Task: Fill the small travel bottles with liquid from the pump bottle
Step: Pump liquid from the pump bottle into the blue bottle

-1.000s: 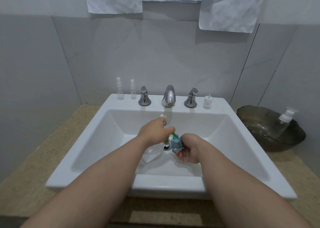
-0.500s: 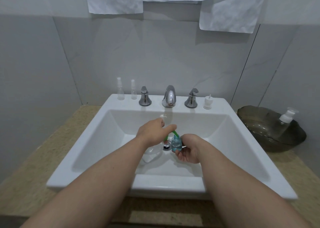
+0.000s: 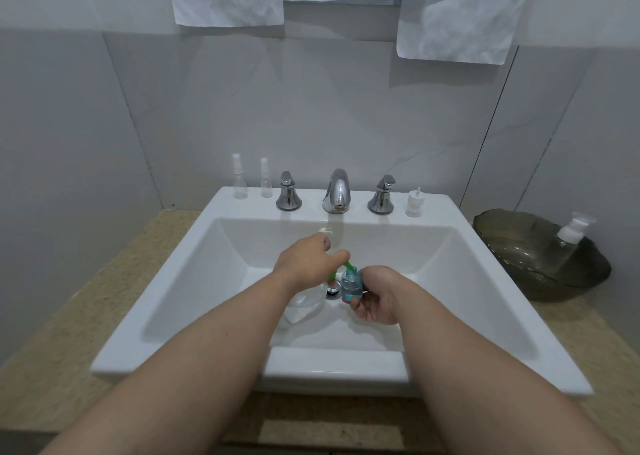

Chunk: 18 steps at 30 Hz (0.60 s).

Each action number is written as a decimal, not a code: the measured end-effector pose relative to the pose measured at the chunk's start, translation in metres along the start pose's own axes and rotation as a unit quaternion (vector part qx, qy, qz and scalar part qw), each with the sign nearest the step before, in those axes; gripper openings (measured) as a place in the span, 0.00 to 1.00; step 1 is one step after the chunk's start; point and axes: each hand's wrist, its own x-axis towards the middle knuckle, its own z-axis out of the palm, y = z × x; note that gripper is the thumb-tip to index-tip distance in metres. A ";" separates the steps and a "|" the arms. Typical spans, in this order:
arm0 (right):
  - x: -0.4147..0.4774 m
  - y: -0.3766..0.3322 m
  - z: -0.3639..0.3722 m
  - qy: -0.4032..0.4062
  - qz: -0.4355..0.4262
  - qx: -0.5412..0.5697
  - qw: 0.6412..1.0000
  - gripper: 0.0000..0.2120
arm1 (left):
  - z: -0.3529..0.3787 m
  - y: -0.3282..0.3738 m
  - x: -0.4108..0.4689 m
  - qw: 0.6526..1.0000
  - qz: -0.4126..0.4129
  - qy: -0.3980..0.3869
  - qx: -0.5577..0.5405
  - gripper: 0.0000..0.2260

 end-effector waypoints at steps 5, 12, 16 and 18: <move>0.004 0.001 0.000 0.000 0.002 -0.010 1.000 0.15 | 0.000 -0.002 0.000 1.000 -0.002 0.001 -0.006 0.15; 0.006 0.001 0.000 0.001 -0.003 -0.014 1.000 0.14 | 0.000 -0.002 0.001 1.000 0.001 0.000 -0.009 0.14; 0.003 0.002 0.001 -0.004 -0.003 -0.028 1.000 0.15 | 0.000 -0.002 0.001 1.000 -0.004 0.003 -0.011 0.13; 0.003 0.002 0.001 -0.004 -0.004 -0.029 1.000 0.15 | 0.000 -0.002 0.000 1.000 -0.003 0.006 -0.007 0.13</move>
